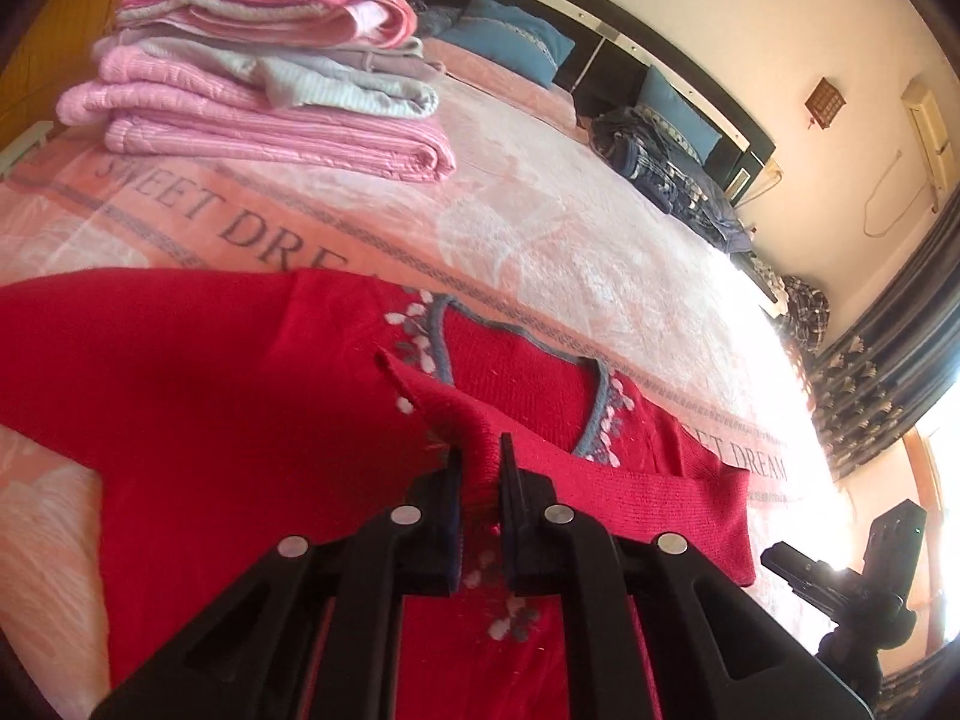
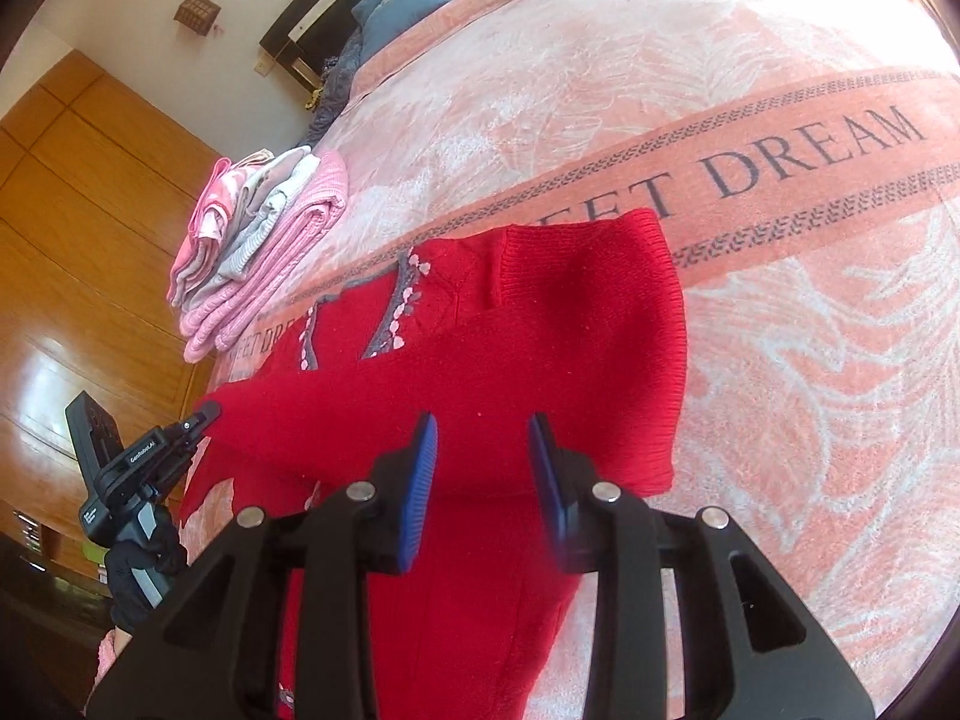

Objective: Fold small clothes
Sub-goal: 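Fold the gripped sleeve across the sweater body toward the left tool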

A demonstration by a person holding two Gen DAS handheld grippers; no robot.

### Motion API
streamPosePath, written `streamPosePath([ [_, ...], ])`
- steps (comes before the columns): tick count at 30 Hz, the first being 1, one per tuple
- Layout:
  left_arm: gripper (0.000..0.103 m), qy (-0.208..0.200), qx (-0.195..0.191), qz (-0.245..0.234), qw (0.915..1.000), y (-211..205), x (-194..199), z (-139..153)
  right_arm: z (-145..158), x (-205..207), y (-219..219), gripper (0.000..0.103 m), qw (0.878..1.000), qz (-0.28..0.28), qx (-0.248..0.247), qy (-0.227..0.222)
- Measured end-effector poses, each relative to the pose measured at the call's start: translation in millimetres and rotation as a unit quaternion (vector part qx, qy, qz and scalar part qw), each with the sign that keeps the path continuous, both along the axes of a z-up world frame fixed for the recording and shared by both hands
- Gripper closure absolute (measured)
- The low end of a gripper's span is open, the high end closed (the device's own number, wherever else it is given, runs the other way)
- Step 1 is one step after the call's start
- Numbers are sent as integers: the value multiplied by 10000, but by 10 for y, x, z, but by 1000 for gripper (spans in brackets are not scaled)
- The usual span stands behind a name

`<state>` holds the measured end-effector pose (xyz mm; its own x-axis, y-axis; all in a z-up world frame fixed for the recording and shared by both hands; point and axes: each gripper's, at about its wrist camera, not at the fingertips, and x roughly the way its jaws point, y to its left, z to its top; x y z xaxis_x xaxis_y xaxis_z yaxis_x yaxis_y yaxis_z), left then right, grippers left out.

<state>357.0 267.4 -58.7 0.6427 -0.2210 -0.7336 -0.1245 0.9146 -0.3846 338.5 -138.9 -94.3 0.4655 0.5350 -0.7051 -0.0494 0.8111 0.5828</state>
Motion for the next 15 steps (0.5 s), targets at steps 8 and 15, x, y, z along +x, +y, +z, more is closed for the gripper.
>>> streamPosePath([
  [8, 88, 815, -87, 463, 9956, 637, 51, -591, -207, 112, 449, 63, 9982, 353, -374, 291],
  [15, 77, 651, 67, 708, 9953, 771, -18, -468, -396, 112, 375, 65, 9973, 186, -280, 657],
])
